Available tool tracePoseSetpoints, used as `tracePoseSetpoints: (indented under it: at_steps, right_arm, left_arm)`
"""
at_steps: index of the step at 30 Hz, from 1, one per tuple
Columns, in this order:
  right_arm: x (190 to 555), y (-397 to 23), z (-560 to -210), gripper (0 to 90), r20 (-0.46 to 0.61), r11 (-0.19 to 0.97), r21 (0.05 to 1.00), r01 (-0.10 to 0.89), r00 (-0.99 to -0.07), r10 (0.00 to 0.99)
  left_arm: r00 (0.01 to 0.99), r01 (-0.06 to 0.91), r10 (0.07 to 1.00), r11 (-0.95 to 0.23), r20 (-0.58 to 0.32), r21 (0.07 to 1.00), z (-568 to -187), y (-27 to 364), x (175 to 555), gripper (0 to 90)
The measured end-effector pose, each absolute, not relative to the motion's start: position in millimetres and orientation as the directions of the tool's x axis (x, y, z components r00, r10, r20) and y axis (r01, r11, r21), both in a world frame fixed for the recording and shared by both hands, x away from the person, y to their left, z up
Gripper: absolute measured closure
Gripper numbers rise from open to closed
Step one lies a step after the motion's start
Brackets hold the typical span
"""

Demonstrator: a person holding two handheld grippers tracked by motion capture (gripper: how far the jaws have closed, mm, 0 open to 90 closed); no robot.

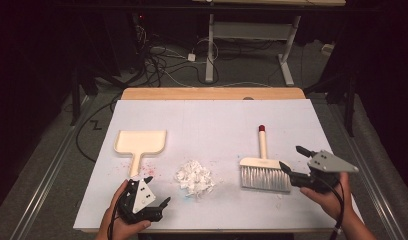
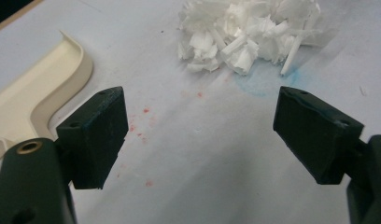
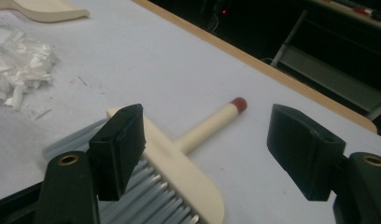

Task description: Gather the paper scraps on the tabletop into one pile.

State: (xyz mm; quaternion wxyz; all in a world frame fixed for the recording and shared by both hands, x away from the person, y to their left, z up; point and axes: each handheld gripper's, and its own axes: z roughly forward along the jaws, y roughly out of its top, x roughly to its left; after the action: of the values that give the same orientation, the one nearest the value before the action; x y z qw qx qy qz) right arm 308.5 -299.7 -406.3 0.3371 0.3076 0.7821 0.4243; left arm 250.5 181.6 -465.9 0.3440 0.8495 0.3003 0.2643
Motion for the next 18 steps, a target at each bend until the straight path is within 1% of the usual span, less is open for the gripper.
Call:
tracePoseSetpoints:
  at_steps: [2,7,11,18]
  right_arm:
    - [296,-302,-414,24.3,-0.264,0.442,0.874,0.2,-0.567,0.78]
    - [275,-300,-432,24.2,-0.287,0.47,0.86,0.201,-0.571,0.769]
    - [275,-297,-436,23.0,-0.288,0.473,0.853,0.221,-0.558,0.778]
    - [278,-301,-433,22.4,-0.291,0.455,0.866,0.206,-0.533,0.795]
  left_arm:
    - [0.676,0.327,0.695,-0.581,0.245,0.746,-466,181,249,16.9]
    - [0.673,0.318,0.69,-0.595,0.266,0.738,-466,181,247,16.9]
    - [0.668,0.318,0.694,-0.591,0.267,0.741,-466,182,248,16.9]
    - [0.666,0.326,0.698,-0.589,0.262,0.74,-467,182,252,16.9]
